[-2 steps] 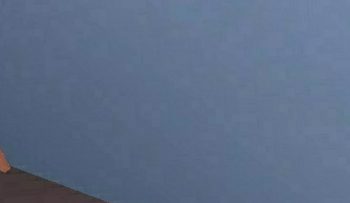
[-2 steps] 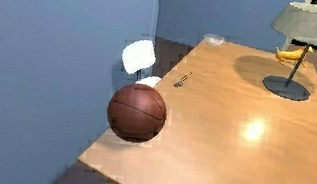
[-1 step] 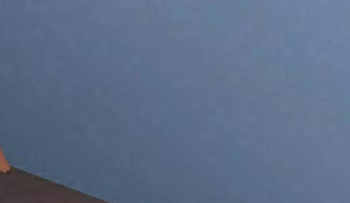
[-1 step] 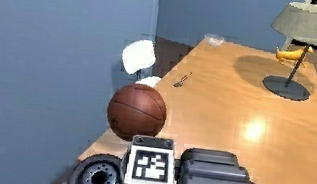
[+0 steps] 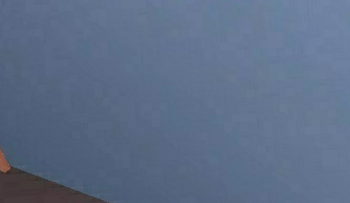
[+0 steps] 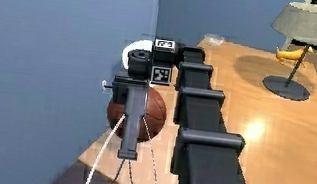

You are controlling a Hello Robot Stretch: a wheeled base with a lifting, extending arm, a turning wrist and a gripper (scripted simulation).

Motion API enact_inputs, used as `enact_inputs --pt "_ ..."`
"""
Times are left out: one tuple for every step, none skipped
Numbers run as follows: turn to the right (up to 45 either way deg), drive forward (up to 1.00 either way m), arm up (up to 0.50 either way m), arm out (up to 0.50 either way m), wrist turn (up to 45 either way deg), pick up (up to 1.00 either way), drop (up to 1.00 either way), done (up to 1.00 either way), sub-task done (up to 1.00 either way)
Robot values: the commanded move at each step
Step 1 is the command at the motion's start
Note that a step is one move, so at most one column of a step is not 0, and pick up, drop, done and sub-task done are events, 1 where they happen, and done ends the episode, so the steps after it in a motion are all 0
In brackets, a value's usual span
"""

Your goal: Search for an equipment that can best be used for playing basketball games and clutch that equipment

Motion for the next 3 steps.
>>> enact_inputs --pt "0.0 0.0 0.0 0.0 45.0 0.0 0.0 0.0 0.0" --pt "0.0 0.0 0.0 0.0 45.0 0.0 0.0 0.0 0.0" --pt "0.0 0.0 0.0 0.0 45.0 0.0 0.0 0.0 0.0"
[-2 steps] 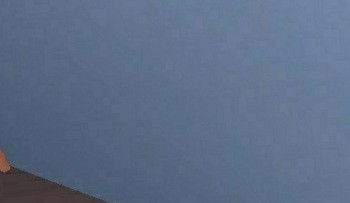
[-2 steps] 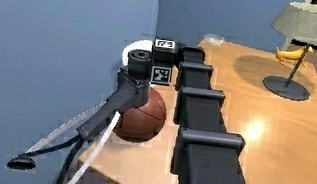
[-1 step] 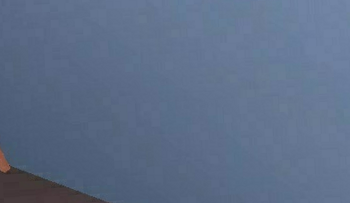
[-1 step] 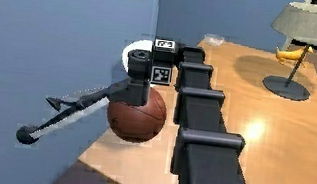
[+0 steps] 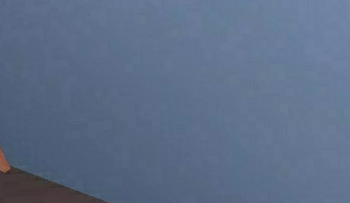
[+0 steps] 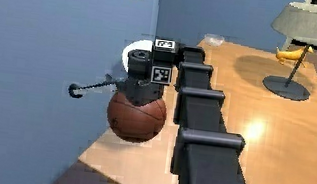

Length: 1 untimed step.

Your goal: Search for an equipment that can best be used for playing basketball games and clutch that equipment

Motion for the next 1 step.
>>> enact_inputs --pt "0.0 0.0 0.0 0.0 33.0 0.0 0.0 0.0 0.0"
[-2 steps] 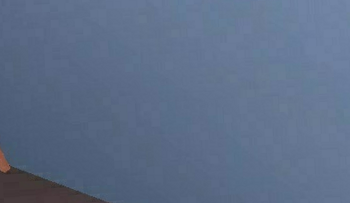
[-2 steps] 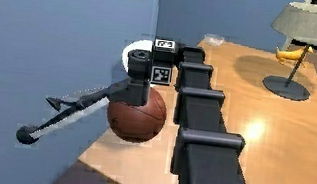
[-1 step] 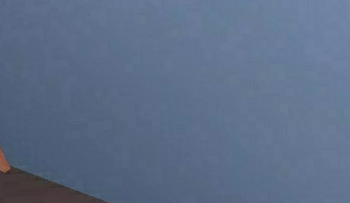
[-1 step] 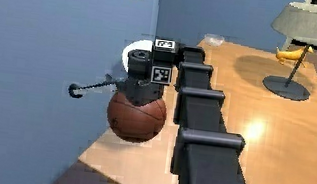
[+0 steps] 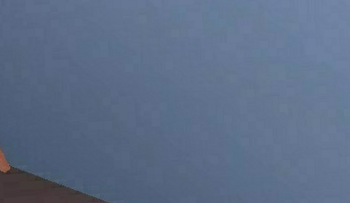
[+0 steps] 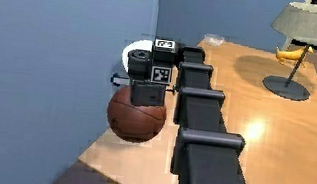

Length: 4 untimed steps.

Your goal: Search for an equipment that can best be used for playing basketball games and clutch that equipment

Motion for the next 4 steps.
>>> enact_inputs --pt "0.0 0.0 -0.2 0.0 0.0 0.0 0.0 0.0 0.0" --pt "0.0 0.0 0.0 0.0 0.0 1.0 0.0 0.0 0.0" --pt "0.0 0.0 0.1 0.0 0.0 0.0 0.0 0.0 0.0" --pt "0.0 0.0 0.0 0.0 0.0 0.0 0.0 1.0 0.0"
